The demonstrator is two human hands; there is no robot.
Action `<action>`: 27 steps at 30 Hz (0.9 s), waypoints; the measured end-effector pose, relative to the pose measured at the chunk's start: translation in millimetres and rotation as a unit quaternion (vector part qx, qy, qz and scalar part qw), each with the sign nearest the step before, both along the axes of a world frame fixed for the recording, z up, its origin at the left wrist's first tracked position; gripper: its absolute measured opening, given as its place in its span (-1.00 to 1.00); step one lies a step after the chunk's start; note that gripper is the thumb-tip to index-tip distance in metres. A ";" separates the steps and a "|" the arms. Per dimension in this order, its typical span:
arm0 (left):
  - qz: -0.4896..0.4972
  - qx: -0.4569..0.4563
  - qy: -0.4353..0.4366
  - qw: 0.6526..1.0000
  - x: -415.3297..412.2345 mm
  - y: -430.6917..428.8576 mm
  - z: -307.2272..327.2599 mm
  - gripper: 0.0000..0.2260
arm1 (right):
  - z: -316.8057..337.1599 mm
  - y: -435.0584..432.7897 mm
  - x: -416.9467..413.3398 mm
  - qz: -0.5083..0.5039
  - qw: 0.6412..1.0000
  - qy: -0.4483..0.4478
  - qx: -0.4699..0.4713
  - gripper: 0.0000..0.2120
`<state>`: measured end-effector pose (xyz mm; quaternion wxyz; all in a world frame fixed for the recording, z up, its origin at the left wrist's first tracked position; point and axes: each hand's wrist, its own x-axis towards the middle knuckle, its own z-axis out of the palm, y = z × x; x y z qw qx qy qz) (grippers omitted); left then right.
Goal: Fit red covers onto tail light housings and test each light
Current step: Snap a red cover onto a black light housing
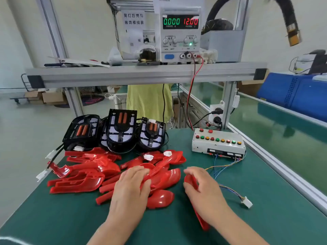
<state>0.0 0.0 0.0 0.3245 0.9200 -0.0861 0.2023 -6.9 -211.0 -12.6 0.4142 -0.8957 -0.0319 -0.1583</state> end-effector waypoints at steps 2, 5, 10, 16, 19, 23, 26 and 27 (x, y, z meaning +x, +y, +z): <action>0.009 0.066 -0.009 0.998 10.4 -5.9 -1.3 -0.68 | -2.7 3.7 10.3 -0.005 0.999 0.009 -0.046 -0.63; -0.001 0.137 0.003 0.991 21.8 -12.9 -6.6 -0.58 | -11.2 8.1 23.3 -0.021 0.996 0.039 -0.072 -0.54; -0.012 0.243 -0.035 0.969 26.5 -12.7 -16.1 -0.47 | -23.5 17.1 36.5 -0.038 0.997 0.044 -0.057 -0.52; 0.019 0.245 -0.033 0.969 38.5 -17.4 -19.4 -0.62 | -21.9 30.5 59.1 -0.019 0.998 0.036 -0.050 -0.59; 0.036 0.226 -0.021 0.973 44.7 -16.9 -15.5 -0.68 | -17.1 36.3 68.4 -0.033 0.999 0.029 -0.024 -0.65; 0.046 0.228 -0.023 0.972 50.7 -13.0 -16.1 -0.66 | -15.1 42.3 71.3 -0.040 0.999 0.029 0.009 -0.67; 0.042 0.224 -0.009 0.974 48.0 -8.3 -17.4 -0.65 | -16.3 40.5 67.2 -0.029 0.999 0.027 0.027 -0.67; 0.035 0.226 -0.013 0.973 47.1 -6.5 -18.8 -0.65 | -16.1 38.1 65.7 -0.028 0.999 0.027 0.037 -0.68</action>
